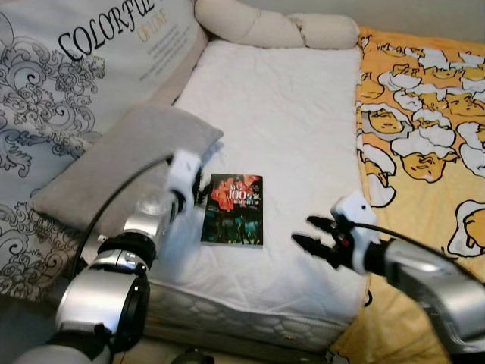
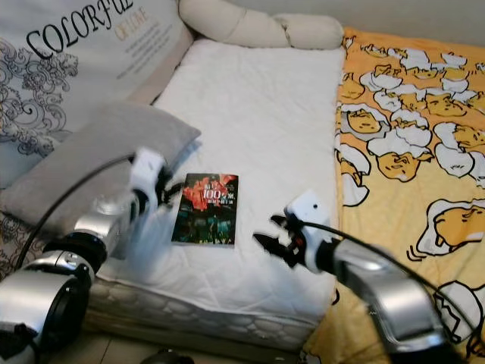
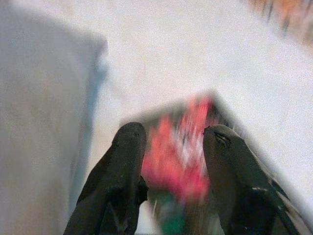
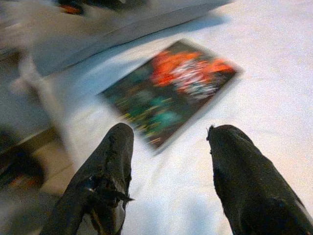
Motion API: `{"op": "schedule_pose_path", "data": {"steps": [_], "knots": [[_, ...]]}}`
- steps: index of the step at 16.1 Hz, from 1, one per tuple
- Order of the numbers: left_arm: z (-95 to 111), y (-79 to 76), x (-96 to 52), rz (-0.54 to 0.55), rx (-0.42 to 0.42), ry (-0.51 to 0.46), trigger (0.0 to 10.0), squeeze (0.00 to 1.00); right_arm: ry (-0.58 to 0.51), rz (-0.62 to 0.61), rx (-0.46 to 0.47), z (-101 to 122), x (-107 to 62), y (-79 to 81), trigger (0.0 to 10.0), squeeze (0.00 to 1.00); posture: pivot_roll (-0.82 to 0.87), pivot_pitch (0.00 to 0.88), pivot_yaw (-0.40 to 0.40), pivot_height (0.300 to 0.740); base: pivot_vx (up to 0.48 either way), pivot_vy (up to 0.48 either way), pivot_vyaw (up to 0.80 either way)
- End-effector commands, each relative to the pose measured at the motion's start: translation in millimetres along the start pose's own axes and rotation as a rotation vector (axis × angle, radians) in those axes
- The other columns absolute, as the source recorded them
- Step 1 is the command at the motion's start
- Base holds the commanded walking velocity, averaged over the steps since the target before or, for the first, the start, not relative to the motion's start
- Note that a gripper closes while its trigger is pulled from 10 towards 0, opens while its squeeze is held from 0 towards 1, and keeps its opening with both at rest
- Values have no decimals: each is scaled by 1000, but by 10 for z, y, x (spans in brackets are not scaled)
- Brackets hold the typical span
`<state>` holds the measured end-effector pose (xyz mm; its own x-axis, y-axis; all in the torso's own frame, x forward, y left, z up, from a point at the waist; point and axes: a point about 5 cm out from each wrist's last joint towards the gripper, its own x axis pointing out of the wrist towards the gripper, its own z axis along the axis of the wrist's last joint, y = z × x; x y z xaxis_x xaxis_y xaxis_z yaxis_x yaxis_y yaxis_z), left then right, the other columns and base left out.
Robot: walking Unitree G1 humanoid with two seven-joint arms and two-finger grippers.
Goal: Clean up the room
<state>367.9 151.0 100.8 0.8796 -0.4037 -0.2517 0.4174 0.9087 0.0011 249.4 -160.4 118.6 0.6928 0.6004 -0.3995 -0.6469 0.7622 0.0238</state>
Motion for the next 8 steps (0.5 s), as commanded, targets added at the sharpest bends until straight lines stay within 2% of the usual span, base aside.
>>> {"op": "schedule_pose_path", "data": {"steps": [1, 3, 5, 7, 8], "knots": [[33, -16, -18, 5, -33, -55, 10000, 0, -23, -98, -13, 15, -19, -99, 10000, 0, -168, 0, 30, 740, 0, 0, 0], [42, -108, -147, 43, 8, -141, 10000, 0, -71, -217, 29, -9, 17, -147, 10000, 0, -138, 0, 21, 740, 0, 0, 0], [-58, -231, -447, 122, 36, -191, 10000, 0, -132, -347, 110, -77, 40, -131, 10000, 0, -101, 0, 4, 740, 0, -452, 0], [-111, -300, -648, 164, 25, -187, 10000, 0, -151, -376, 124, -117, 56, -88, 10000, 0, -88, 0, 0, 740, 0, -480, 0], [-135, -305, -691, 182, 8, -181, 10000, 0, -152, -379, 126, -128, 62, -74, 10000, 0, -85, 0, 0, 740, 0, -480, 0]]}}
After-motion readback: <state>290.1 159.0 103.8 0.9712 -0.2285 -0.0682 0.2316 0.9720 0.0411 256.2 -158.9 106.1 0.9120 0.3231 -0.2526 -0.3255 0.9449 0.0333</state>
